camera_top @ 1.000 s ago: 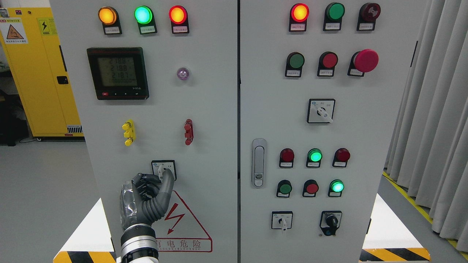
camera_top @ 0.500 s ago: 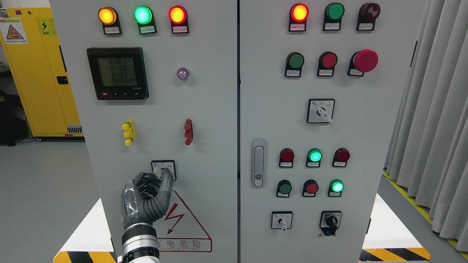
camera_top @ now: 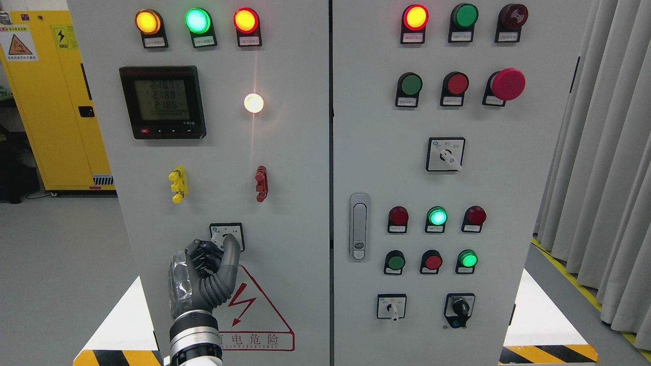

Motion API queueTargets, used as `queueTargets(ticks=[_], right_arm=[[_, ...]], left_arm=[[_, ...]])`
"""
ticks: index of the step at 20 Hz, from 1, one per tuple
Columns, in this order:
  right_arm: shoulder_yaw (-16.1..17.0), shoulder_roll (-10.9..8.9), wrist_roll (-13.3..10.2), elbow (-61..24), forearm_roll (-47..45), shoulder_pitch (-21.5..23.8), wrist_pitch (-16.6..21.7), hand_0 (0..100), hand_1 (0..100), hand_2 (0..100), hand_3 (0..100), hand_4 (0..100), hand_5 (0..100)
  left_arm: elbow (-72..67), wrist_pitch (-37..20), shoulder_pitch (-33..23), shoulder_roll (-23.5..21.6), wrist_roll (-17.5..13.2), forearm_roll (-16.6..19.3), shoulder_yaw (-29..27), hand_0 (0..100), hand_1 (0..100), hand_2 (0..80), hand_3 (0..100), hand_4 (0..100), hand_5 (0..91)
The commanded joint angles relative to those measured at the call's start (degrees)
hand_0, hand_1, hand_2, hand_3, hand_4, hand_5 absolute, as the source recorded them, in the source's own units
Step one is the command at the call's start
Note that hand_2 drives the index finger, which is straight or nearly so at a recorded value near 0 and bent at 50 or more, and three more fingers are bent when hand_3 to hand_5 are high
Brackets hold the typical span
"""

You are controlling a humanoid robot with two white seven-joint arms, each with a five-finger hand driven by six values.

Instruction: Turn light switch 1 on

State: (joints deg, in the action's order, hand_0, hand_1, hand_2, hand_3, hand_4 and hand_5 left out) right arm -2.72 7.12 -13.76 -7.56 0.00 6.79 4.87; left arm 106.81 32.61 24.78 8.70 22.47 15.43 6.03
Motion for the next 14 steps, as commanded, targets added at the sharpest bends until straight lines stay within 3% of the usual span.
queueTargets(ticks=[1, 6, 14], right_arm=[[0.00, 0.00, -0.04, 0.00, -1.67, -0.02, -0.04, 0, 50, 4, 0, 0, 0], [0.00, 0.00, 0.05, 0.00, -1.67, -0.02, -0.04, 0, 50, 4, 0, 0, 0], [0.00, 0.00, -0.04, 0.00, -1.67, -0.02, -0.04, 0, 50, 4, 0, 0, 0]], left_arm=[[-0.02, 0.00, 0.01, 0.01, 0.11, -0.05, -0.06, 57, 51, 63.9, 93, 90, 85.0], [0.15, 0.00, 0.01, -0.08, 0.11, 0.04, -0.06, 50, 52, 63.8, 93, 90, 85.0], [0.15, -0.17, -0.34, -0.08, 0.11, -0.05, -0.06, 23, 53, 64.0, 93, 90, 84.8]])
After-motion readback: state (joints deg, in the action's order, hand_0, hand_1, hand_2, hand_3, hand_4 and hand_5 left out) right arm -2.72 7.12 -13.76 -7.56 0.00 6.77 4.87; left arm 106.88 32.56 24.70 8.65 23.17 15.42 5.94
